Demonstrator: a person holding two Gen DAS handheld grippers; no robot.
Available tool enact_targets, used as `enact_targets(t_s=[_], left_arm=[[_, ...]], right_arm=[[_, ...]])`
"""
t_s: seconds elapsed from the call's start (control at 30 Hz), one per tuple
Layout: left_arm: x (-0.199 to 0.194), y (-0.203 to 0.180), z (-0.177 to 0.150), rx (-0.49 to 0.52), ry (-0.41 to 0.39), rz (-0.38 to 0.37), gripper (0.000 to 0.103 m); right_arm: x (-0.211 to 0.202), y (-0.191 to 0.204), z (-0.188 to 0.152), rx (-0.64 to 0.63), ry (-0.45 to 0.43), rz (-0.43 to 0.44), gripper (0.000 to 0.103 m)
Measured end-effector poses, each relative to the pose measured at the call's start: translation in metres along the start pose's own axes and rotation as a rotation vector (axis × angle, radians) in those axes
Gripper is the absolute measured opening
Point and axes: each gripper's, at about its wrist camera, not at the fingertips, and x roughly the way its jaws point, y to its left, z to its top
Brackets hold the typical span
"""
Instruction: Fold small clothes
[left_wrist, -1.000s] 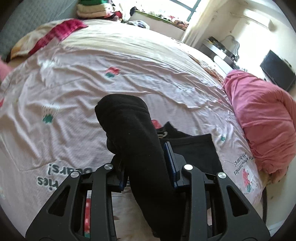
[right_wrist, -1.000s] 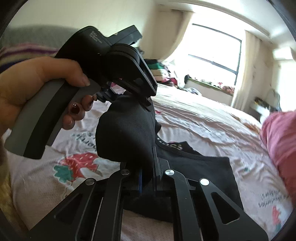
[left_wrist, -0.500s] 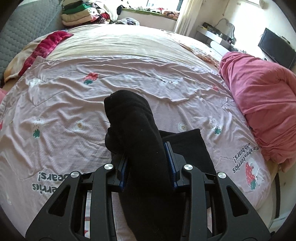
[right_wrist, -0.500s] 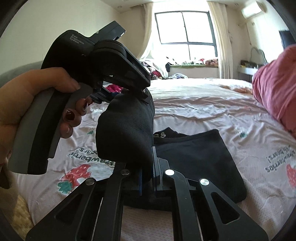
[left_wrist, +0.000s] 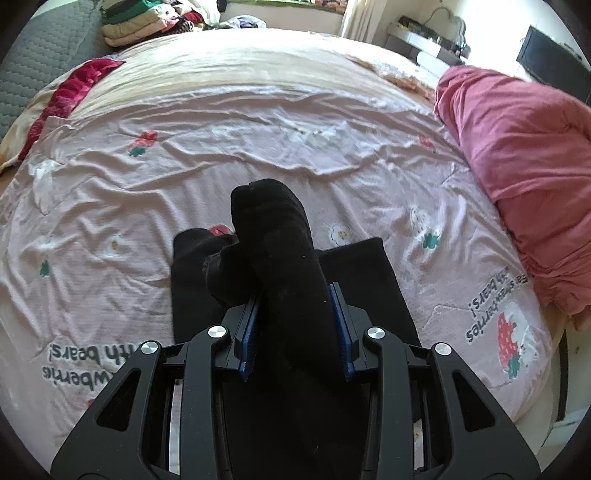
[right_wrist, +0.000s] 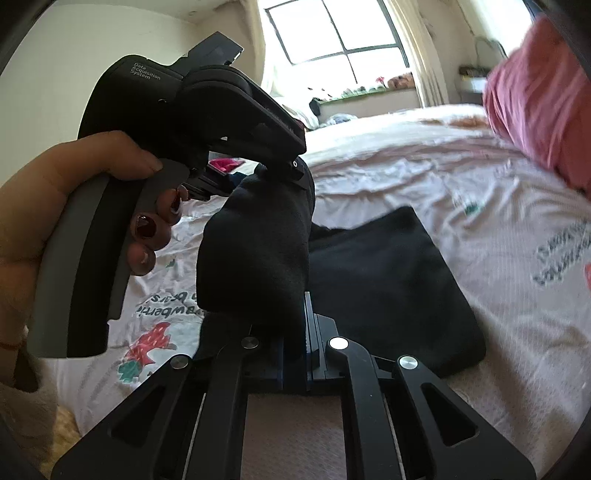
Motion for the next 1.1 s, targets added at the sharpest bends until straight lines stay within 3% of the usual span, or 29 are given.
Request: enact_targets(t_s=[0.37,0.47,0.63,0.73,0.77,0.8,0.83,0.9,1.0,1.1], left_arm=[[0.062,-0.044,-0.003,0.059,0.116,0.064,0.031],[0.071,-0.054,-0.004,0.075,0.14,0.059,0.037],[0.08,-0.062,-0.002,0.068,0.146,0.017,0.056],[0.079,-0.063,-0.001,0.053,0.131,-0.035,0.058],[0.076,-0.062,0.0,0.045,0.119,-0.062,0.062],[0.071,-0.06,0.0,0.03,0.103,-0.1,0.072],[0.063,-0.056,0.0,0.003,0.083,-0.161,0.074],[0.051,-0.051,0.001,-0.021,0.049,-0.207,0.074],[0.021,-0.037,-0.002,0.0,-0.025,-0.224,0.074],[-0.001,-0.016,-0.011,0.04,-0.077,-0.172,0.076]], right_arm=[[0.016,-0.055,-0.012,0.238,0.113,0.058,0.007],[0.019,-0.062,-0.015,0.249,0.139,0.04,0.01],[0.018,-0.073,-0.017,0.294,0.153,0.045,0.015],[0.016,-0.078,-0.018,0.316,0.162,0.041,0.023],[0.016,-0.081,-0.019,0.329,0.168,0.049,0.025],[0.014,-0.084,-0.019,0.35,0.178,0.063,0.027],[0.013,-0.086,-0.018,0.358,0.189,0.069,0.029],[0.005,-0.089,-0.016,0.368,0.195,0.069,0.039],[-0.017,-0.09,-0.006,0.322,0.157,0.026,0.047],[-0.039,-0.09,0.008,0.279,0.108,0.006,0.049]])
